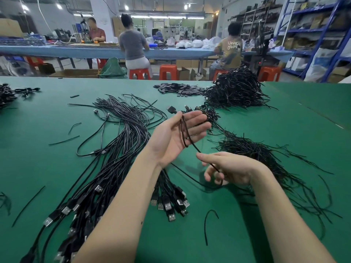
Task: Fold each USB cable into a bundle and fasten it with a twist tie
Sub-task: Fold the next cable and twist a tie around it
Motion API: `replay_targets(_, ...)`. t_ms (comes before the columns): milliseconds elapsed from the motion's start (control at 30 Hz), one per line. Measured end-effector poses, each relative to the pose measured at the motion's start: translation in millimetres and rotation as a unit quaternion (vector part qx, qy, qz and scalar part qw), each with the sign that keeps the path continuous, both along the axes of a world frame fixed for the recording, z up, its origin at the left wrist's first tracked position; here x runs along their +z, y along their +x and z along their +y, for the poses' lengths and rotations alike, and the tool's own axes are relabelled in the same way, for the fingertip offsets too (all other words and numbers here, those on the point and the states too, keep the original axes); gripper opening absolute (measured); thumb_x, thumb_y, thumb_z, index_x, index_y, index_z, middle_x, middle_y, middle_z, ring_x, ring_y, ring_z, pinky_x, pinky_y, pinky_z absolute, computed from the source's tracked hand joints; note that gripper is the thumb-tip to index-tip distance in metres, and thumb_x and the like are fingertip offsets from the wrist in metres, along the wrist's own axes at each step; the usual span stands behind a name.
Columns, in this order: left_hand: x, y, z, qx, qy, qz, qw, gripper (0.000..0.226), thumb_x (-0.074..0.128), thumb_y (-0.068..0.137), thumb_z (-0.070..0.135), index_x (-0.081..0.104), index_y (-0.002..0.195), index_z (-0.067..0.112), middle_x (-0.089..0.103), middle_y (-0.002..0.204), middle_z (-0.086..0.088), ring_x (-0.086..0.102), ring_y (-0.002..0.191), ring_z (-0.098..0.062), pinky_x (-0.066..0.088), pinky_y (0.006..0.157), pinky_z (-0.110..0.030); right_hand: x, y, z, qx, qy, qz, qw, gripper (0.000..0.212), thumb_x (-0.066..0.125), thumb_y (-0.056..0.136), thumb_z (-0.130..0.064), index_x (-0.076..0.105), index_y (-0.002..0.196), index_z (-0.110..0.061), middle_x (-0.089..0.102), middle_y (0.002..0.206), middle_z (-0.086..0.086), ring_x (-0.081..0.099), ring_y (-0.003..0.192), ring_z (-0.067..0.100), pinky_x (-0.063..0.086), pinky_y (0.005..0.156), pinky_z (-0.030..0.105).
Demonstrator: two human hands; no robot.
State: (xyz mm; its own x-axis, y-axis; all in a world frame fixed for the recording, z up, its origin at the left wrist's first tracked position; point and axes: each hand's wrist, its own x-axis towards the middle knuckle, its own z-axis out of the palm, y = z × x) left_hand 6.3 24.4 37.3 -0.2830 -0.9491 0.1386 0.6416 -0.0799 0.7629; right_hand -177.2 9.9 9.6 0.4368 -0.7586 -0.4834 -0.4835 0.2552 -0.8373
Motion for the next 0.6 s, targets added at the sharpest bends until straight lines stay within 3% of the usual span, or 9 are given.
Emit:
replay_targets(100,-2.4,-3.7,0.2,0.0,0.012,-0.014,1.0,0.053,0.028,0.109,0.028,0.074,0.102,0.002,0.075,0.1,-0.011,0.074,0.092,-0.028,0.06,0.066,-0.029,10.7,-18.3,-1.6,0.077,0.041,0.05,0.995,0.073,0.068,0.066,-0.073,0.056,0.11,-0.016,0.067,0.069,0.002,0.035,0.035,0.005,0.03,0.038,0.016)
replay_targets(167,-3.8,-6.0,0.5,-0.013,0.013,-0.01,1.0,0.056,0.029,0.109,0.028,0.079,0.096,0.006,0.076,0.096,-0.009,0.075,0.086,-0.024,0.058,0.06,-0.024,14.4,-32.6,-3.4,0.095,0.048,0.03,0.994,0.072,0.073,0.068,-0.073,0.056,0.109,-0.016,0.067,0.072,0.006,0.03,0.032,0.003,0.029,0.037,0.016)
replay_targets(267,-4.9,-7.3,2.2,-0.036,0.005,-0.043,0.998,0.054,0.033,0.108,0.03,0.081,0.09,0.014,0.076,0.089,-0.002,0.074,0.072,-0.016,0.051,0.049,-0.016,7.0,-42.0,-2.3,0.067,0.054,-0.101,0.991,0.049,0.079,0.082,-0.047,0.056,0.109,-0.013,0.058,0.068,0.005,0.028,0.03,0.0,0.032,0.035,0.013)
replay_targets(333,-4.4,-4.1,4.0,-0.049,-0.008,-0.099,0.994,0.051,0.036,0.107,0.031,0.081,0.087,0.018,0.075,0.086,0.0,0.072,0.065,-0.014,0.047,0.045,-0.014,0.8,-40.1,-4.5,-0.016,0.042,-0.208,0.977,0.028,0.075,0.085,-0.025,0.057,0.103,-0.013,0.05,0.064,0.001,0.034,0.035,0.0,0.039,0.037,0.013)
replay_targets(400,-3.1,-1.3,3.8,-0.068,-0.033,-0.186,0.98,0.05,0.036,0.107,0.032,0.079,0.089,0.015,0.075,0.088,-0.005,0.075,0.073,-0.021,0.053,0.052,-0.017,2.5,-36.3,-10.4,-0.118,0.027,-0.286,0.951,0.018,0.068,0.085,-0.019,0.053,0.095,-0.016,0.05,0.061,-0.003,0.043,0.046,0.006,0.05,0.05,0.019)
replay_targets(467,-4.4,-3.8,2.4,-0.076,-0.061,-0.311,0.945,0.049,0.034,0.108,0.033,0.075,0.097,0.007,0.076,0.096,-0.015,0.075,0.088,-0.03,0.059,0.066,-0.024,12.6,-32.0,-15.6,-0.19,0.003,-0.331,0.924,0.018,0.063,0.094,-0.023,0.049,0.103,-0.016,0.06,0.067,-0.002,0.05,0.055,0.009,0.051,0.057,0.023)
replay_targets(533,-7.7,-10.9,-1.1,-0.047,-0.069,-0.391,0.916,0.048,0.032,0.11,0.031,0.071,0.105,0.004,0.075,0.102,-0.018,0.074,0.097,-0.029,0.06,0.078,-0.029,27.4,-25.9,-16.1,-0.198,-0.05,-0.333,0.921,0.013,0.055,0.101,-0.025,0.048,0.108,-0.017,0.069,0.076,0.0,0.052,0.059,0.01,0.045,0.055,0.021)
replay_targets(600,-11.4,-16.4,-5.0,0.022,-0.067,-0.408,0.91,0.043,0.032,0.11,0.029,0.069,0.107,0.007,0.075,0.107,-0.016,0.073,0.101,-0.026,0.059,0.087,-0.032,39.8,-19.3,-12.7,-0.177,-0.106,-0.323,0.924,0.005,0.053,0.103,-0.021,0.049,0.1,-0.02,0.072,0.083,0.003,0.052,0.06,0.01,0.04,0.051,0.019)
